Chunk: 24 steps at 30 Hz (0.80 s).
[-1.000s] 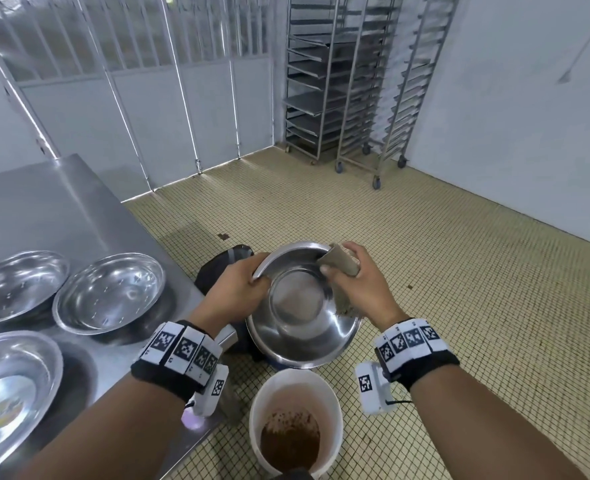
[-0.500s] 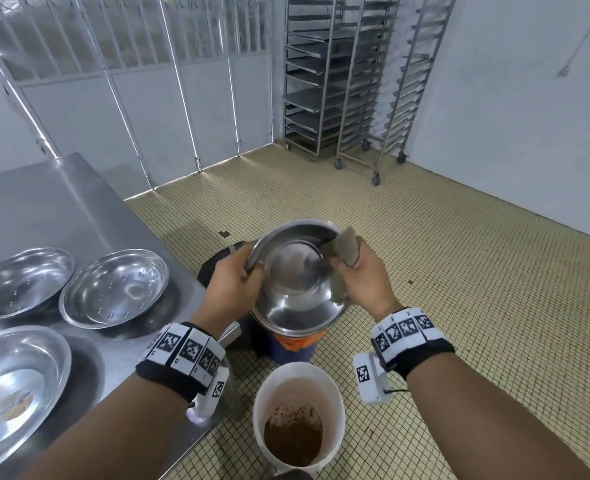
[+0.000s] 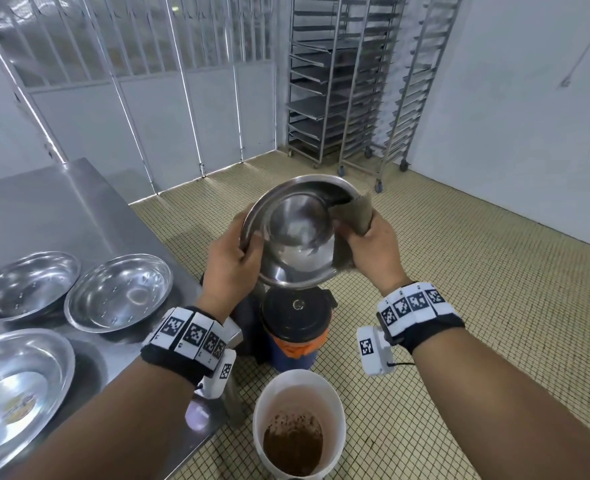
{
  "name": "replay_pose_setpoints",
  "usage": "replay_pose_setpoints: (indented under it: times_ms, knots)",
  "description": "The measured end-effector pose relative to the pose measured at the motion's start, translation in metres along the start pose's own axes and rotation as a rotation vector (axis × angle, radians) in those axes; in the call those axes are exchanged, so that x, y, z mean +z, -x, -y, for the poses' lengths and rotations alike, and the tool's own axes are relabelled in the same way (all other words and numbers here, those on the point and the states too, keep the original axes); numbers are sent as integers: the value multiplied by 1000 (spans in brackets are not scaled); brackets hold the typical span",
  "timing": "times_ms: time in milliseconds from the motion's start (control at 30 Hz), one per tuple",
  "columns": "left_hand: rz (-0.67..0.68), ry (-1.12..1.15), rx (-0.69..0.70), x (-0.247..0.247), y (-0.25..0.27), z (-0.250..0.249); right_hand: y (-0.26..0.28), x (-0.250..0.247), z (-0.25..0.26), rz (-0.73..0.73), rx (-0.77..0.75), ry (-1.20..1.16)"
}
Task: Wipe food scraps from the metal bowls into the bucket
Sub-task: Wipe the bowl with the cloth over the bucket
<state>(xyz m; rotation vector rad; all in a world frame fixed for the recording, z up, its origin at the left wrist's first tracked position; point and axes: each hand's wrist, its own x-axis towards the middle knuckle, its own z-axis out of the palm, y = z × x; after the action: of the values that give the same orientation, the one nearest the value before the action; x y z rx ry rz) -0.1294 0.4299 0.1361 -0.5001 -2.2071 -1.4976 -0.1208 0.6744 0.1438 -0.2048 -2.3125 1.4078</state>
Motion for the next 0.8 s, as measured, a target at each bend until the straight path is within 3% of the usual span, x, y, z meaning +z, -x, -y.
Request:
replay_pose_setpoints:
  times_ms: [200, 367, 567, 700, 800]
  knots:
    - [83, -108, 132, -11, -24, 0, -16, -13, 19, 28, -160, 159]
    - [35, -143, 157, -4, -15, -2, -14, -9, 17, 42, -76, 178]
    - [-92, -89, 56, 6, -11, -4, 6, 9, -8, 51, 63, 55]
    - [-112, -117, 59, 2, -10, 0, -1, 2, -11, 201, 60, 259]
    - [-99, -134, 44, 0, -11, 0, -15, -14, 3, 149, 23, 337]
